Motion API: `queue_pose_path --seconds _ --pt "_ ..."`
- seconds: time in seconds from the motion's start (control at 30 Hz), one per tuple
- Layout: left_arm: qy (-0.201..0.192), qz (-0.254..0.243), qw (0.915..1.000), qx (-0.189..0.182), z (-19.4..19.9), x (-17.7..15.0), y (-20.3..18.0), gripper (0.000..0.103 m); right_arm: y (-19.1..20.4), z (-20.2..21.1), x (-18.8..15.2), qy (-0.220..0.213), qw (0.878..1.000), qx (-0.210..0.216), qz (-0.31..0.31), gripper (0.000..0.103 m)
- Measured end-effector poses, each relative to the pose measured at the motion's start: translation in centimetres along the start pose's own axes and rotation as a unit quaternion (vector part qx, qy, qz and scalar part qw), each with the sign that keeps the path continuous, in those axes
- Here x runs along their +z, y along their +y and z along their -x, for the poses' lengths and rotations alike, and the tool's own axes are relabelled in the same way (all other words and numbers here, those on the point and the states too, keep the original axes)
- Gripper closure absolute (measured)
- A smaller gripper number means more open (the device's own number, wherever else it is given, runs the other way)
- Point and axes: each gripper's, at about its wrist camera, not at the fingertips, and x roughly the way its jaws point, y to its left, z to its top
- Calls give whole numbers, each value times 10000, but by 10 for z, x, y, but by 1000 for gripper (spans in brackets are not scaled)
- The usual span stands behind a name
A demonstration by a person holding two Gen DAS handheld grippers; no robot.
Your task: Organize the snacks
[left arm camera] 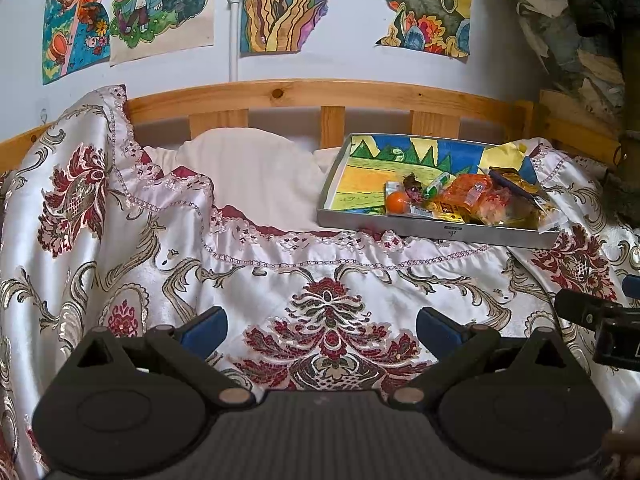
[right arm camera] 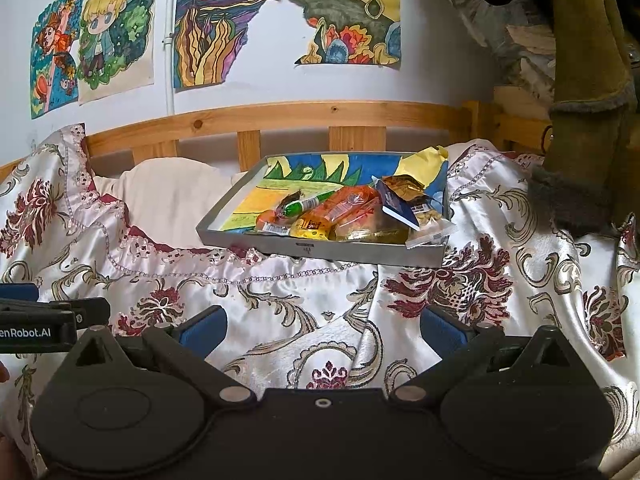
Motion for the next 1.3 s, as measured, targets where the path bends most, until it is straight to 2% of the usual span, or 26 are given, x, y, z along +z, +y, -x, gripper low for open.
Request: queue_pose_path --seconds 1.1,1.2,1.3 --pt "50 17 10000 40 -1 -2 3 1 0 -1 0 20 10000 7 16 1" --pt "136 -67 9998 92 -2 0 0 1 0 -1 0 22 10000 11 24 1" --pt "243 -47 9997 -13 -4 0 1 1 0 -1 0 24 10000 9 23 1"
